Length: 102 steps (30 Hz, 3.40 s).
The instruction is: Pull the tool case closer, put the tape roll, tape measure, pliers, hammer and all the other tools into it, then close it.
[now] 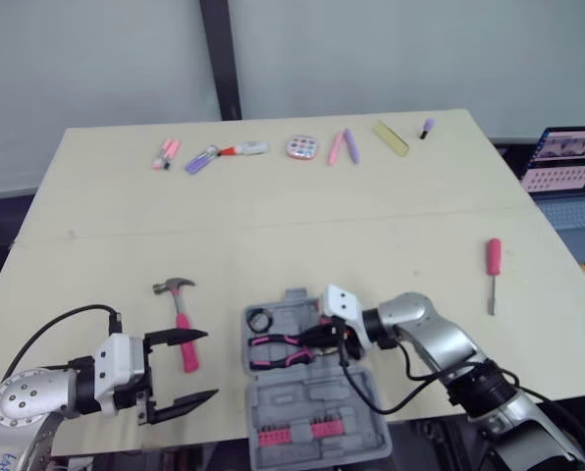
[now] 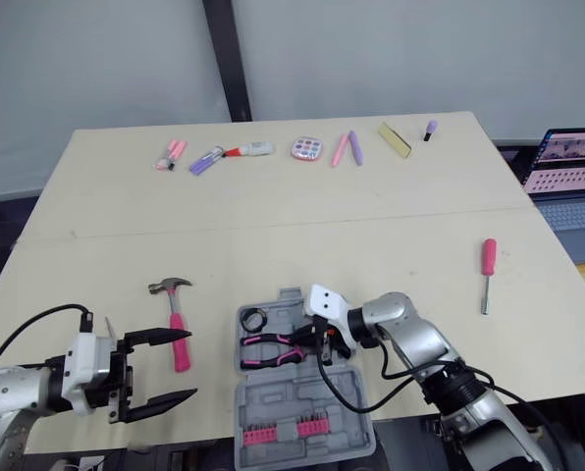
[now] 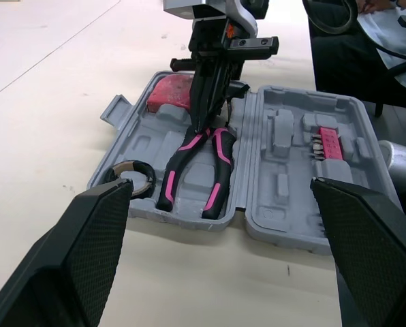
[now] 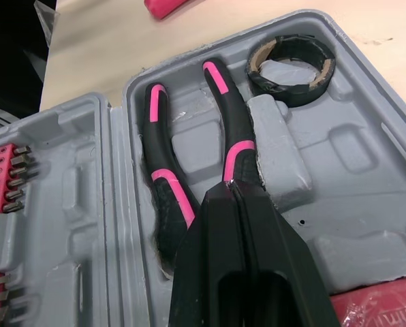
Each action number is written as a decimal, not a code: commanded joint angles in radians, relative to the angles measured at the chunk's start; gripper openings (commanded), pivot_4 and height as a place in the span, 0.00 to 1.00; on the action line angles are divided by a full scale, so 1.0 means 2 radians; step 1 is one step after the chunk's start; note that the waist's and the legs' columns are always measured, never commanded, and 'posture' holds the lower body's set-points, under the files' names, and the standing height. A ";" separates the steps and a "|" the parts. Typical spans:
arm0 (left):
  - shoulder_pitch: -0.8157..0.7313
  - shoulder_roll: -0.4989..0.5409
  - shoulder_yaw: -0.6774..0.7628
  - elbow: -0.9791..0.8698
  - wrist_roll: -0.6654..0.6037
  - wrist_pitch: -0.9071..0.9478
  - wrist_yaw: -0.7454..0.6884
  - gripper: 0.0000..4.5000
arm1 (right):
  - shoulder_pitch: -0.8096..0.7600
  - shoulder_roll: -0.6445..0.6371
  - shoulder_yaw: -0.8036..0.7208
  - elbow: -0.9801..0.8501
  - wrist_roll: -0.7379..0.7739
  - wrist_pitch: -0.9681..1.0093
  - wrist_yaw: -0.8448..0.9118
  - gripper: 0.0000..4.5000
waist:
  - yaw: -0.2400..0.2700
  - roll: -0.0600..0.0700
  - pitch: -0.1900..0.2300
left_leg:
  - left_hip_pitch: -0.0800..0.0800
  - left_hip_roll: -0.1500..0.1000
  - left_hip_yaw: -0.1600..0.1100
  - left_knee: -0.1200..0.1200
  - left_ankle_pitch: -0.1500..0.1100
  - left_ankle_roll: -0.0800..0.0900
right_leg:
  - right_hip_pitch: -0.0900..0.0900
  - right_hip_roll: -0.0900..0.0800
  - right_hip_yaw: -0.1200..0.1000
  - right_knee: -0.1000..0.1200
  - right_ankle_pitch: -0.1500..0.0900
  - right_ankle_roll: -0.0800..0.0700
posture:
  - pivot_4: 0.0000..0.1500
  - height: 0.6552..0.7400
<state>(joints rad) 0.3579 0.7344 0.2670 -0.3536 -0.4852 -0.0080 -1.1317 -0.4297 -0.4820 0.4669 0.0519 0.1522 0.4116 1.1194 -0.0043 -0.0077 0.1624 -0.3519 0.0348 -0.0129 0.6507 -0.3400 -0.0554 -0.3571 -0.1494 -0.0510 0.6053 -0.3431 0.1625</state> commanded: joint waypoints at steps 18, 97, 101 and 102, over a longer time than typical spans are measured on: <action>0.009 0.003 0.005 -0.025 -0.001 0.000 0.015 1.00 | 0.022 -0.004 0.058 0.089 -0.079 0.013 -0.032 0.01 | 0.000 -0.002 -0.014 | 0.001 0.000 0.000 -0.001 0.000 0.000 | 0.001 0.000 0.000 -0.001 0.000 -0.001 | 1.00 1.00; 0.142 -0.064 0.001 -0.011 0.040 -0.070 0.075 1.00 | 0.395 -0.149 -0.373 -0.243 0.132 -0.012 -0.054 0.99 | 0.014 0.001 0.004 | -0.001 0.001 0.001 0.001 -0.001 0.000 | 0.000 0.001 0.000 -0.003 0.000 -0.001 | 1.00 1.00; 0.147 -0.065 0.004 -0.013 0.040 -0.071 0.077 1.00 | 0.412 -0.150 -0.374 -0.249 0.139 -0.017 -0.043 0.99 | 0.014 0.001 0.004 | -0.001 0.001 0.001 0.001 -0.001 0.000 | 0.000 0.001 0.000 -0.003 0.000 -0.001 | 1.00 1.00; 0.148 -0.065 0.004 -0.012 0.041 -0.071 0.077 1.00 | 0.413 -0.152 -0.373 -0.248 0.139 -0.019 -0.040 0.99 | 0.014 0.001 0.004 | -0.001 0.001 0.001 0.001 -0.001 0.000 | 0.000 0.001 0.000 -0.003 0.000 -0.001 | 1.00 1.00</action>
<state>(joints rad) 0.6386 0.6039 0.2643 -0.3532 -0.4055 -0.1408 -0.9795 0.3876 -0.7772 -0.2798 -0.4270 0.4181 0.3913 1.0223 0.0242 -0.0057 0.1713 -0.3529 0.0375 -0.0106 0.6531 -0.3423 -0.0554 -0.3574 -0.1477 -0.0507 0.5999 -0.3438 0.1607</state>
